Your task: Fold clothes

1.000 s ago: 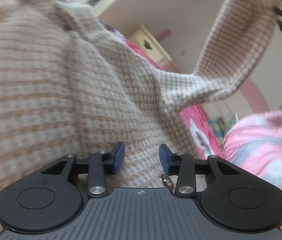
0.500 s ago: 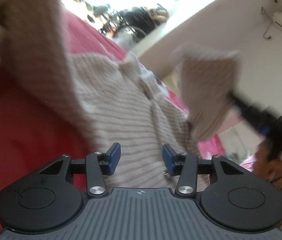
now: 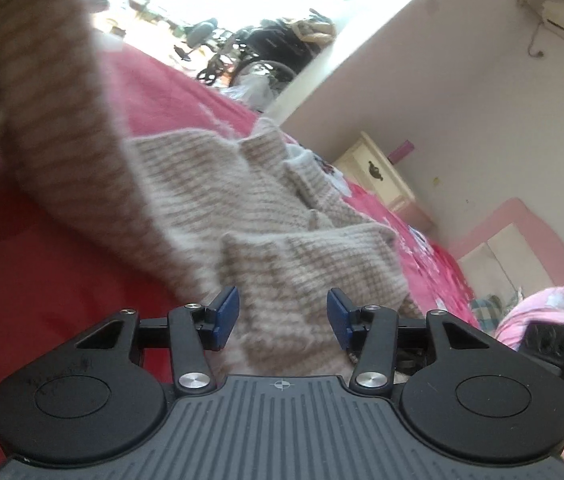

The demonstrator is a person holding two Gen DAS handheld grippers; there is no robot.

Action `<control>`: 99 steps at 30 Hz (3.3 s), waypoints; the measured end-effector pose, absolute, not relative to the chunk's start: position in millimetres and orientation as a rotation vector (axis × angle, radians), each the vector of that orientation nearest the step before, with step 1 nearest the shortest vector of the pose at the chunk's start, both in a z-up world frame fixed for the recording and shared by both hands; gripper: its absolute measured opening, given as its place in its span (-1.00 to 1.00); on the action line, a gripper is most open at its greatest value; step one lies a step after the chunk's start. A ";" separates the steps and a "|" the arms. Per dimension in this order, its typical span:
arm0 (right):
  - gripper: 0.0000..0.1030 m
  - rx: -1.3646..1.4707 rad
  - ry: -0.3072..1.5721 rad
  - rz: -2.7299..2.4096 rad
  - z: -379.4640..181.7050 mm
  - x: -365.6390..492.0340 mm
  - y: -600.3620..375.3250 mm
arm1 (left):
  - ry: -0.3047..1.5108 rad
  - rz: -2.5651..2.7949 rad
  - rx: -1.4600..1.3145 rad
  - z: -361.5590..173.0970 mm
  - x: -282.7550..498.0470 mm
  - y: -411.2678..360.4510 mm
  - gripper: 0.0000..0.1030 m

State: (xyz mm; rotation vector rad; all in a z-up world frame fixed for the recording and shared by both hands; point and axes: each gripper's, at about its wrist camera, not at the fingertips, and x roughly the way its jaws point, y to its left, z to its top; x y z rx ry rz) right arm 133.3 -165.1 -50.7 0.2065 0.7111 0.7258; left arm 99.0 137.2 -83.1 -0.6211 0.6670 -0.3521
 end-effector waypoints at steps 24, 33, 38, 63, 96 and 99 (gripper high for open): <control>-0.12 -0.274 0.618 0.171 -90.7 217.0 -329.6 | 0.743 -0.628 0.328 -48.0 357.6 -224.0 0.24; -0.79 -0.347 0.662 0.188 -113.9 253.1 -326.9 | 0.836 -0.608 0.303 -71.4 389.4 -242.1 -0.81; -0.85 -0.249 0.530 0.170 -100.7 216.0 -340.6 | 0.816 -0.615 -0.220 -59.8 404.1 -157.5 -0.88; -0.76 -0.248 0.488 0.133 -126.4 236.4 -335.6 | 0.856 -0.560 -0.507 -103.7 433.1 -133.5 -0.89; -0.60 0.238 0.727 0.100 -74.9 165.3 -335.1 | 0.898 -0.359 -0.622 -30.3 215.5 67.9 -0.10; -0.47 0.446 0.769 0.170 -74.6 136.5 -318.2 | 0.948 -0.313 -0.528 -44.9 201.4 67.3 -0.05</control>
